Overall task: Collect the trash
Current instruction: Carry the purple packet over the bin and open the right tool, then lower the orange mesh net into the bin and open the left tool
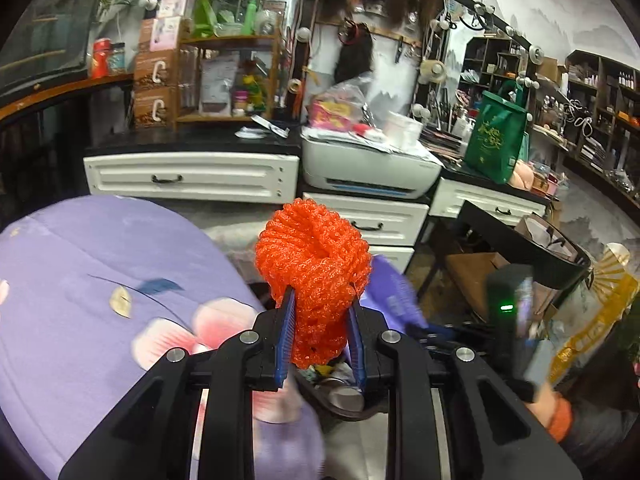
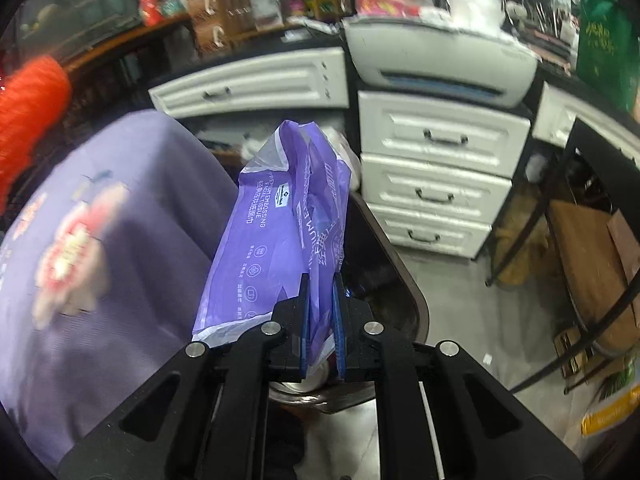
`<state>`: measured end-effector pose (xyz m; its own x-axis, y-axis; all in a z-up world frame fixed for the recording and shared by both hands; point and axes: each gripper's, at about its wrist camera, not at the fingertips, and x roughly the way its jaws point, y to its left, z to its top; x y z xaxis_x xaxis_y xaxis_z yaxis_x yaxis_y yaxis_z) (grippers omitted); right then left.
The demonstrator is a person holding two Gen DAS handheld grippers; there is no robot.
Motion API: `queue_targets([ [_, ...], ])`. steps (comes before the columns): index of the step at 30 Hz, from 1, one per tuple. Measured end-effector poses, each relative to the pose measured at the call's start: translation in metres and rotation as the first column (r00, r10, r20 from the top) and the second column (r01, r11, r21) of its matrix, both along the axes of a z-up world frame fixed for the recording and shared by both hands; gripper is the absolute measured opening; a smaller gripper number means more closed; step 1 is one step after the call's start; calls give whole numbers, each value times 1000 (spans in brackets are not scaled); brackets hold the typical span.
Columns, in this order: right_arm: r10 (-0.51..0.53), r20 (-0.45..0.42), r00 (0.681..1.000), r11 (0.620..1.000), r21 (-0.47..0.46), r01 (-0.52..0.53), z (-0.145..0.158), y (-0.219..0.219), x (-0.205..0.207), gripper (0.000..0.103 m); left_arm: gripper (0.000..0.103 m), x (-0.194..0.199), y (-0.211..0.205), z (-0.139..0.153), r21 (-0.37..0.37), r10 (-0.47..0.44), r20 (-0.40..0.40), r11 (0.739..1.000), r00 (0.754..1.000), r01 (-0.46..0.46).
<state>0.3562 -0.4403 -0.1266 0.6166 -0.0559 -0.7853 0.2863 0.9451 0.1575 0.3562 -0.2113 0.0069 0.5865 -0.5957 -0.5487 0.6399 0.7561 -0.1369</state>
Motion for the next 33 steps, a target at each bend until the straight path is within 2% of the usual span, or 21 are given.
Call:
queue_targets([
  [4, -24, -64, 998, 999, 20, 26, -33, -5, 5, 11, 24, -9, -23, -18, 24, -15, -26, 1000, 1000, 15],
  [8, -54, -96, 994, 998, 24, 56, -54, -11, 5, 11, 24, -12, -38, -35, 37, -31, -66, 999, 997, 34],
  [13, -78, -122, 990, 996, 40, 83, -69, -16, 1, 29, 24, -14, -51, -54, 65, -43, -102, 997, 994, 49],
  [15, -88, -121, 989, 995, 44, 94, -71, -18, -1, 40, 24, -13, -56, -58, 70, -43, -114, 996, 993, 51],
  [21, -122, -87, 989, 992, 30, 125, -57, -25, -13, 41, 24, -12, -74, -77, 100, -42, -149, 993, 988, 57],
  [28, -160, -8, 987, 987, -8, 160, -19, -43, -47, 42, 24, -8, -96, -105, 171, -34, -175, 983, 984, 64],
  [33, -173, 29, 984, 984, -33, 174, 0, -52, -73, 47, 24, -1, -111, -130, 224, -17, -212, 972, 977, 66],
])
